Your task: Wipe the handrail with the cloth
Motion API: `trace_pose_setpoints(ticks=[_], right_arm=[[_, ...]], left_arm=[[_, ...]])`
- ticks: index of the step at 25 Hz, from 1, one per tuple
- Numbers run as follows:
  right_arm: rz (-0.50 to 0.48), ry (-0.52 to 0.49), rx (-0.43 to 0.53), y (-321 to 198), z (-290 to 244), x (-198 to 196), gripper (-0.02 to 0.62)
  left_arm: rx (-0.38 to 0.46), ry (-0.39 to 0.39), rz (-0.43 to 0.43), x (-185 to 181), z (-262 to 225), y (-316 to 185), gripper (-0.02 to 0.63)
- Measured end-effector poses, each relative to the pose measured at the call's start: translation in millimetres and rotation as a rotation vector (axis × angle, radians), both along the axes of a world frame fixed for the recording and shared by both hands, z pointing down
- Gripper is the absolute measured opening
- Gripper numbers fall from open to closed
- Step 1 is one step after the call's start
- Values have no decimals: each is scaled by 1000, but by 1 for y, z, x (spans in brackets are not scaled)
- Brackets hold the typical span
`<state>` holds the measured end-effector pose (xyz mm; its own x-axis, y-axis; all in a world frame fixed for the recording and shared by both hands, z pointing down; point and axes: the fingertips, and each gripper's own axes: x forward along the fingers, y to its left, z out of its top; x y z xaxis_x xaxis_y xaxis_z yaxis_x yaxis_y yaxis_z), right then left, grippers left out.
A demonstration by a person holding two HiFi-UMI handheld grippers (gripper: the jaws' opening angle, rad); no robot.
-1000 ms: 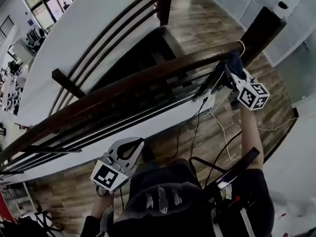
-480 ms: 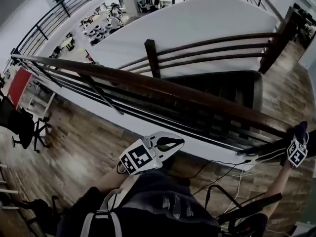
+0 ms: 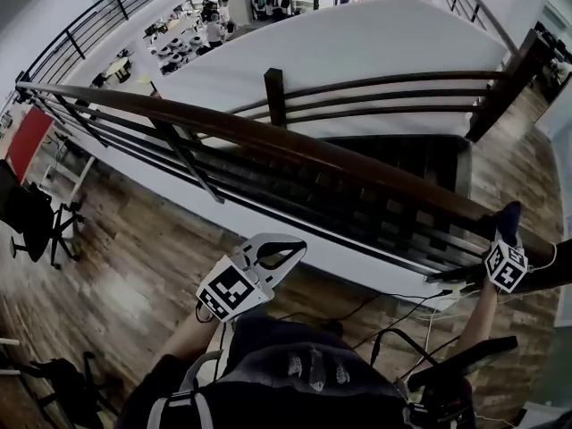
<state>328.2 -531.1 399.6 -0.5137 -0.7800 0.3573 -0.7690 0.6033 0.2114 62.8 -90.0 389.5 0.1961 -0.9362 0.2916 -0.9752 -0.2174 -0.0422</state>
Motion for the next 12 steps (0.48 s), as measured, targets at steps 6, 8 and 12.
trace_pose_setpoints(ticks=[6,8,12], right_arm=[[26,9,-25,69,5,-105,66],[33,12,-37,97,10,-140,66],[-57,0,-38,165,4,-254,66]], left_arm=[[28,28,-43,-117,23,87,6],[0,42,-40,-153,31,115,6],[-20,57,-70,-234,31,161,6]])
